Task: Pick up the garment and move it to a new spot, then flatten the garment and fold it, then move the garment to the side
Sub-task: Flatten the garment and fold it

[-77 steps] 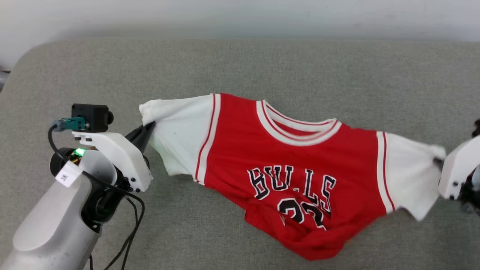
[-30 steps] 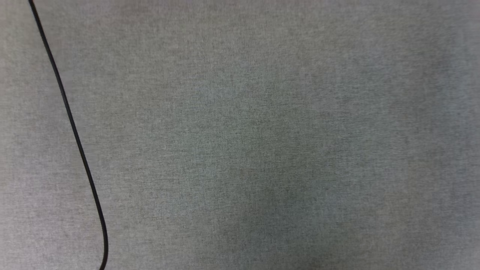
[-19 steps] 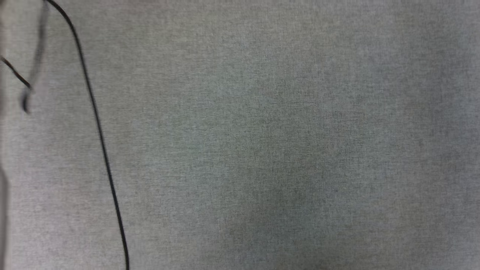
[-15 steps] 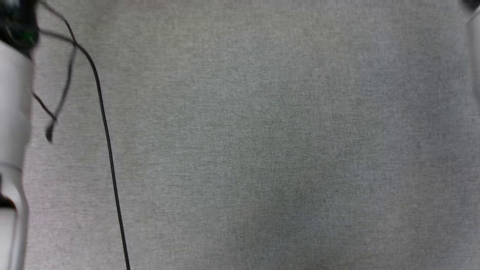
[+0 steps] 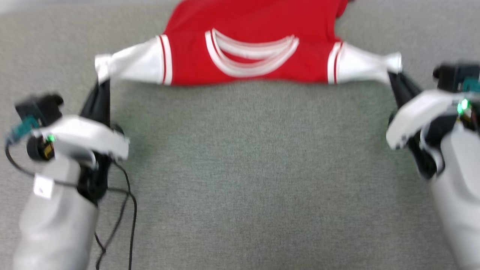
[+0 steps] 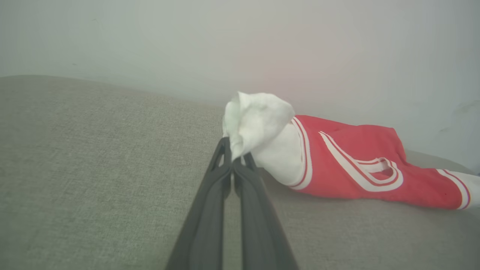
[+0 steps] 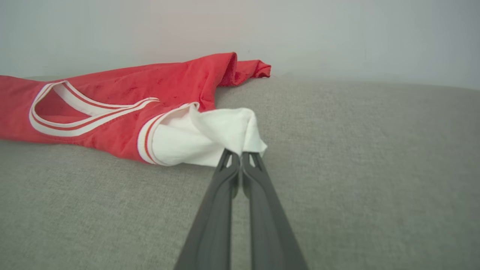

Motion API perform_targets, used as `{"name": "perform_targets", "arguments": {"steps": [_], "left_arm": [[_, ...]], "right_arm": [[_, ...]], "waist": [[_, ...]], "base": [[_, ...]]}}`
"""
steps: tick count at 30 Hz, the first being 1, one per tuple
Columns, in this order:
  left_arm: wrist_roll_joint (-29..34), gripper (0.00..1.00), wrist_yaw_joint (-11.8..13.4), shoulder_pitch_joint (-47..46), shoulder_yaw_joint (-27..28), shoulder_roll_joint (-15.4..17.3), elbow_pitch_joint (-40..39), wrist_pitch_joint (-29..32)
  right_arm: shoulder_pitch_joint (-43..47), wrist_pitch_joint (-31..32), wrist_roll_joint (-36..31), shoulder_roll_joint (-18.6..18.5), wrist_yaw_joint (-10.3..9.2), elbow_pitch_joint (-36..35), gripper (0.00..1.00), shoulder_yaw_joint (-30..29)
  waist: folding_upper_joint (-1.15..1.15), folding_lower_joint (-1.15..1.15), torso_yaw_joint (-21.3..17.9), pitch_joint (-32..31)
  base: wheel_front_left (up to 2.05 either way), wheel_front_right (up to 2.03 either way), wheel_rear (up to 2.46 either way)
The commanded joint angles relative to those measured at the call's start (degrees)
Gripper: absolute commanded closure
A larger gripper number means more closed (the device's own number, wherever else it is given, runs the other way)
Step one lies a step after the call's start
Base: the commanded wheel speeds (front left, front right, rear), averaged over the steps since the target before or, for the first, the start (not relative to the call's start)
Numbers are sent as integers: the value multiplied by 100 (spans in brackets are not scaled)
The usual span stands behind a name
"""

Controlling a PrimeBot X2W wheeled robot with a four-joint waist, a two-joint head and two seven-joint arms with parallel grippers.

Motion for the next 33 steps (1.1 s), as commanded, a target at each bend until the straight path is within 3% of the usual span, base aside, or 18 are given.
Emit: {"name": "perform_targets", "arguments": {"steps": [1,9,18,24,30,31,32,33], "left_arm": [[100,100,-12,385,131,-66,-152,-26],[311,100,77,2060,458,-347,-656,-27],[237,100,372,3889,666,-603,-1206,-27],[426,100,566,4601,887,-731,-1759,-27],[904,100,617,4869,872,-813,-2088,-27],[983,100,597,4864,859,-826,-2131,-27],[1047,100,582,4855,845,-845,-2167,-27],[1131,100,559,4833,825,-857,-2201,-27]], "right_arm": [[432,56,70,-38,-6,-207,100,-66],[2448,540,189,23,-6,-1492,100,-727],[4854,1097,26,749,-6,-3066,100,-1844],[5794,1446,-115,1037,-6,-3663,100,-2064],[6073,1587,-582,1098,-6,-3860,100,-1956],[6039,1595,-618,1106,-6,-3844,77,-1913],[5969,1592,-633,1108,-6,-3832,46,-1875],[5876,1598,-586,1109,-6,-3807,0,-1855]], "waist": [[0,1,44,-443],[0,1,111,-1294],[0,1,221,-2067],[0,1,211,-2222],[0,1,234,-2227],[0,1,242,-2218],[0,1,253,-2205],[0,1,267,-2183]], "base": [[0,0,0],[0,0,0],[0,0,0],[0,0,0],[0,0,0],[0,0,0],[0,0,0],[0,0,0]]}}
